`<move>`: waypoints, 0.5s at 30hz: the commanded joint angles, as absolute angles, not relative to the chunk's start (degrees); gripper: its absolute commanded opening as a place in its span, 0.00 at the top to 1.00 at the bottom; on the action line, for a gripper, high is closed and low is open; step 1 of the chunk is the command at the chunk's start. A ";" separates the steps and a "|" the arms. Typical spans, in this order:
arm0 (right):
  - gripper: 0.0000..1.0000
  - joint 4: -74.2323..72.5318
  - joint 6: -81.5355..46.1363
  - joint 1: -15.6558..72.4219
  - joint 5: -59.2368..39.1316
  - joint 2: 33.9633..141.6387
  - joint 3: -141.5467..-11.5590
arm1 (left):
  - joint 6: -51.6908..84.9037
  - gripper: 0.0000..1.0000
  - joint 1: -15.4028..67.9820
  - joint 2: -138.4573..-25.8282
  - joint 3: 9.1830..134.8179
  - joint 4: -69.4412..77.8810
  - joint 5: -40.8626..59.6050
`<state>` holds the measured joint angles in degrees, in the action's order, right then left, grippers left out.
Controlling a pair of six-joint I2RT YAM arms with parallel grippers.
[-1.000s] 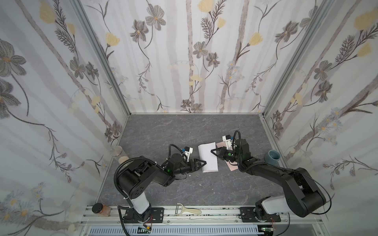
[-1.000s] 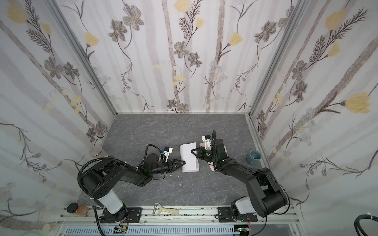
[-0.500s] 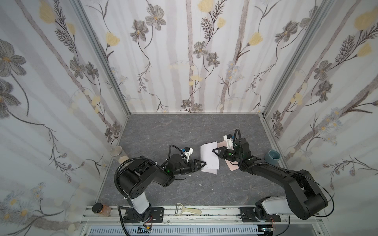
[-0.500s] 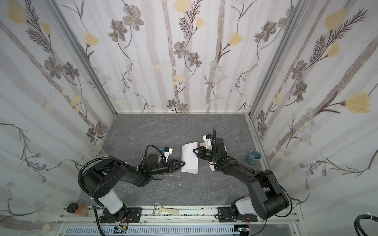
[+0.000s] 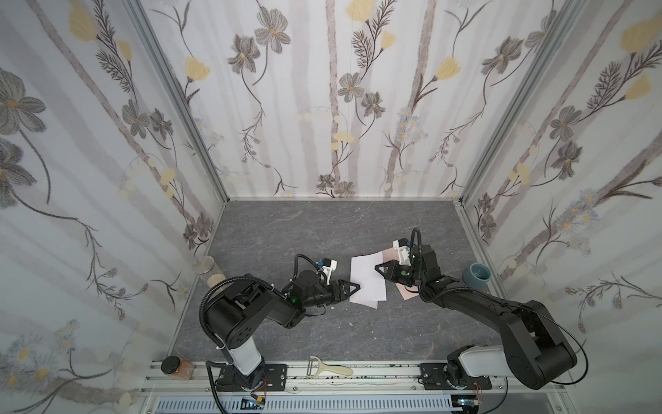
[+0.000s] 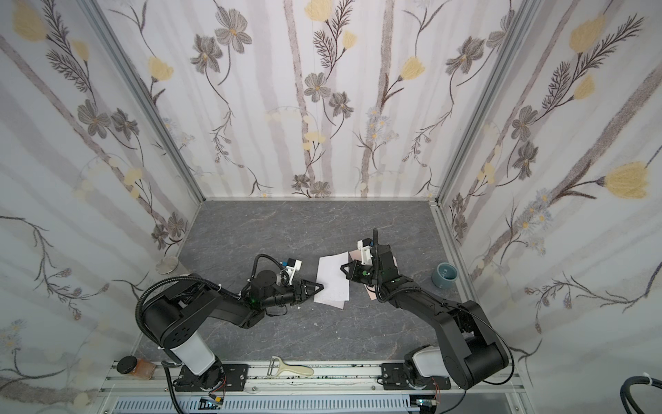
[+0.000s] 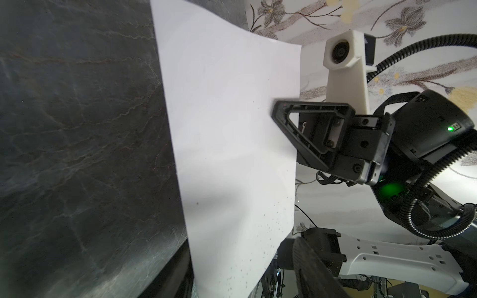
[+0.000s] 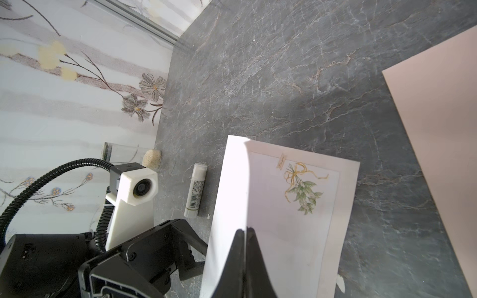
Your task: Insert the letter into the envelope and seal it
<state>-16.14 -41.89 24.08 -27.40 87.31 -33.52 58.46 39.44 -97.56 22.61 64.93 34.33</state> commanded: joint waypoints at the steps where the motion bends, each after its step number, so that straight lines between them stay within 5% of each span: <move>1: 1.00 -17.12 -41.43 24.19 -26.37 87.43 -33.58 | 58.25 0.41 39.42 -97.34 22.75 67.40 35.03; 15: 1.00 -20.01 -43.06 25.85 -26.37 88.43 -34.31 | 58.27 0.49 39.38 -98.22 23.82 67.41 36.88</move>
